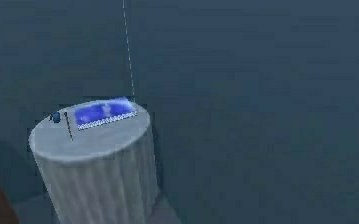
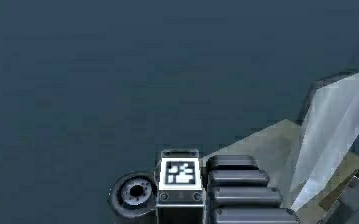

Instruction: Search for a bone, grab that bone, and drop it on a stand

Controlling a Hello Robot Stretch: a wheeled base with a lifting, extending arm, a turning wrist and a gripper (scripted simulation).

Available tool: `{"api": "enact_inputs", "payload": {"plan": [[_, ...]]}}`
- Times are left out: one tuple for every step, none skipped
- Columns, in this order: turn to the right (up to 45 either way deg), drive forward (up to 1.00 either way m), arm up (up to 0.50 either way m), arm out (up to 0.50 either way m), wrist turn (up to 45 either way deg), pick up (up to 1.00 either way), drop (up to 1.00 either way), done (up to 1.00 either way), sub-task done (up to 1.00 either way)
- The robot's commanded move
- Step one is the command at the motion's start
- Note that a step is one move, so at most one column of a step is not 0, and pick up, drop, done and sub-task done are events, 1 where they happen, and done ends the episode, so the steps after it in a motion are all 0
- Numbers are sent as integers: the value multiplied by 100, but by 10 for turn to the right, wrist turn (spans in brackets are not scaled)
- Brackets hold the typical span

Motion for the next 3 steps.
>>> {"api": "enact_inputs", "payload": {"plan": [[450,0,0,0,0,0,0,0,0],[90,0,0,0,0,0,0,0,0],[0,10,0,0,0,0,0,0,0]]}}
